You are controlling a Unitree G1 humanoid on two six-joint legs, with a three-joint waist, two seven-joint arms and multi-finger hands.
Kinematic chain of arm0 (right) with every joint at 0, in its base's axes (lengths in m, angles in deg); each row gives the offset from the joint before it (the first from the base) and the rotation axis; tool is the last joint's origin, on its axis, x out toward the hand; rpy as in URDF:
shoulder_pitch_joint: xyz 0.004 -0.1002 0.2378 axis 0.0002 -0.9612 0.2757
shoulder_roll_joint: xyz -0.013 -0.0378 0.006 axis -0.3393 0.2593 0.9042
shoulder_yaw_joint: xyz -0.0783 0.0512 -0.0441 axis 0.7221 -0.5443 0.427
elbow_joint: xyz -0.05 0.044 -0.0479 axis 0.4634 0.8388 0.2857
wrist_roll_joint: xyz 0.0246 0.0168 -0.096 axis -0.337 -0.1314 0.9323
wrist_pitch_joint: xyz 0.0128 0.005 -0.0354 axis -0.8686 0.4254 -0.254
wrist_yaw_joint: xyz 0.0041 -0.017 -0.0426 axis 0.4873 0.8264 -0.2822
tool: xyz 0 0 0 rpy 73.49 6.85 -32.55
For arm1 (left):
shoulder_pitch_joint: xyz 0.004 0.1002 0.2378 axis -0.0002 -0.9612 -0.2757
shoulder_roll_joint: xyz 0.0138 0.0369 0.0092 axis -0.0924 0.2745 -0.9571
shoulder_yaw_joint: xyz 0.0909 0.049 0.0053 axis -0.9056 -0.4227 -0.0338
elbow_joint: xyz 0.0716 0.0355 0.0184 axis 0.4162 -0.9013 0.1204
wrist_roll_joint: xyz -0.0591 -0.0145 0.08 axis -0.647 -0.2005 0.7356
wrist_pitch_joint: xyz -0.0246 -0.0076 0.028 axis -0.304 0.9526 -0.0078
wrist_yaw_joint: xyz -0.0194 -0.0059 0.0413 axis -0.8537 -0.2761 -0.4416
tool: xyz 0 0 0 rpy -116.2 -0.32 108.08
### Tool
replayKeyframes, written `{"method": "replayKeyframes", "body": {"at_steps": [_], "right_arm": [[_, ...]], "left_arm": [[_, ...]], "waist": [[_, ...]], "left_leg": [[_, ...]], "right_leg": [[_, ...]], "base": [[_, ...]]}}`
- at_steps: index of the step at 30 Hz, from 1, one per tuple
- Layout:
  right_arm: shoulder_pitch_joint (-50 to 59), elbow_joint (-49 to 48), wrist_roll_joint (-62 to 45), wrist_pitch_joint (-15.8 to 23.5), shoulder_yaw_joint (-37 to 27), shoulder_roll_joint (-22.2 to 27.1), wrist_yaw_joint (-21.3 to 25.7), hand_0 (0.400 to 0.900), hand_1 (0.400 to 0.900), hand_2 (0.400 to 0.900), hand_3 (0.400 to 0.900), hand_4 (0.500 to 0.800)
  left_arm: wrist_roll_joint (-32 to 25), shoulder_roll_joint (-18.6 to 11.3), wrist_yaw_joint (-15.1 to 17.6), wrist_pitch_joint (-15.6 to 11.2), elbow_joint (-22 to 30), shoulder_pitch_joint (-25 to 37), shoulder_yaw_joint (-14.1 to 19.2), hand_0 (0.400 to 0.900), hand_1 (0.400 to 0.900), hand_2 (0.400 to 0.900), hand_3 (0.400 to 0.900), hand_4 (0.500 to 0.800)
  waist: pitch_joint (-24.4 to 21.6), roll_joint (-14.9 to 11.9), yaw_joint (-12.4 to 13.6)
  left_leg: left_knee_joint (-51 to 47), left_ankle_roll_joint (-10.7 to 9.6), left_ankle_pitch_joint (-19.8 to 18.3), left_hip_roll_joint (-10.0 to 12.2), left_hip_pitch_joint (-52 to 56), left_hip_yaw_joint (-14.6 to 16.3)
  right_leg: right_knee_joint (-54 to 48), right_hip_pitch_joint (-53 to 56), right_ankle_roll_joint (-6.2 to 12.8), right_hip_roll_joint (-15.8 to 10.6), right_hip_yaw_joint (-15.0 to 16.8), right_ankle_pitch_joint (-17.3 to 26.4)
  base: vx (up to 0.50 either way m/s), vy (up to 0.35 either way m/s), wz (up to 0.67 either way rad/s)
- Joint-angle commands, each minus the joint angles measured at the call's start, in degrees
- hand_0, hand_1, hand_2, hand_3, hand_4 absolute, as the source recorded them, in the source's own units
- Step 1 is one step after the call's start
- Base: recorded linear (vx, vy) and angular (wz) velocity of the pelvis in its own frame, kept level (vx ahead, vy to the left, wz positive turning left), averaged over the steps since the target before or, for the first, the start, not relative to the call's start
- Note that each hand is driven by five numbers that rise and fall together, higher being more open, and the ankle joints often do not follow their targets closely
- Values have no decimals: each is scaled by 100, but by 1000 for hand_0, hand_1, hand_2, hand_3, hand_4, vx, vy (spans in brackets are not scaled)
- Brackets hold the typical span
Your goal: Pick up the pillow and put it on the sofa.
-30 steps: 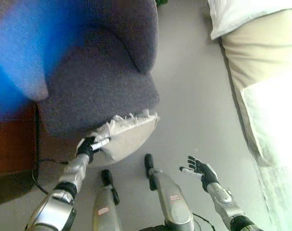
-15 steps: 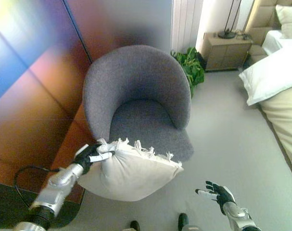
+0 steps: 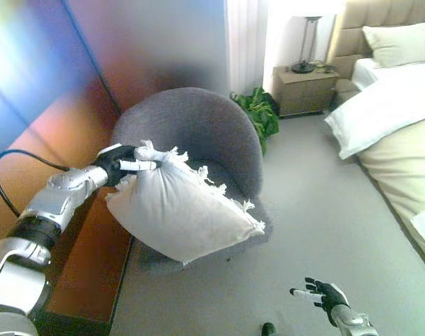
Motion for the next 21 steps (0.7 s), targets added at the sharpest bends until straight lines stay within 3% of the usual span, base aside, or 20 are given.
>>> {"method": "replayKeyframes", "body": {"at_steps": [1, 5, 10, 16, 21], "right_arm": [[241, 113, 72, 174, 323, 295, -94, 900, 900, 900, 900, 800], [175, 224, 180, 211, 311, 305, -171, 900, 900, 900, 900, 800], [69, 309, 291, 312, 182, 335, -249, 900, 900, 900, 900, 800], [-26, 343, 298, 405, 119, 360, -306, 900, 900, 900, 900, 800], [-44, 318, 284, 403, 87, 345, -329, 900, 900, 900, 900, 800]], "left_arm": [[-652, -54, 120, -275, -956, 1704, 278, 900, 900, 900, 900, 800], [-323, 153, 1, -219, -2196, 1838, 308, 900, 900, 900, 900, 800], [-165, 156, 41, -57, -2851, 1743, 632, 900, 900, 900, 900, 800], [-513, 186, 183, -279, -2982, 1613, 901, 900, 900, 900, 900, 800], [-686, 342, 270, -470, -2611, 1454, 1046, 900, 900, 900, 900, 800]], "waist": [[-618, -83, -166], [-663, -97, -400], [-656, -157, -561], [-657, -224, -599], [-666, -272, -568]], "left_leg": [[280, -104, -178, 152, -210, 145], [302, -81, -238, 160, -114, 330], [386, -59, -337, 183, -2, 462], [523, -47, -399, 218, -9, 483], [579, -54, -387, 251, -69, 396]], "right_leg": [[301, 12, 589, -501, -139, -445], [341, -28, 604, -474, -49, -458], [384, -12, 602, -453, 39, -512], [471, -19, 547, -417, 89, -586], [509, -37, 503, -385, 174, -610]], "base": [[99, 57, -41], [75, 45, -35], [50, 34, -27], [24, 11, -12], [12, -3, 8]]}}
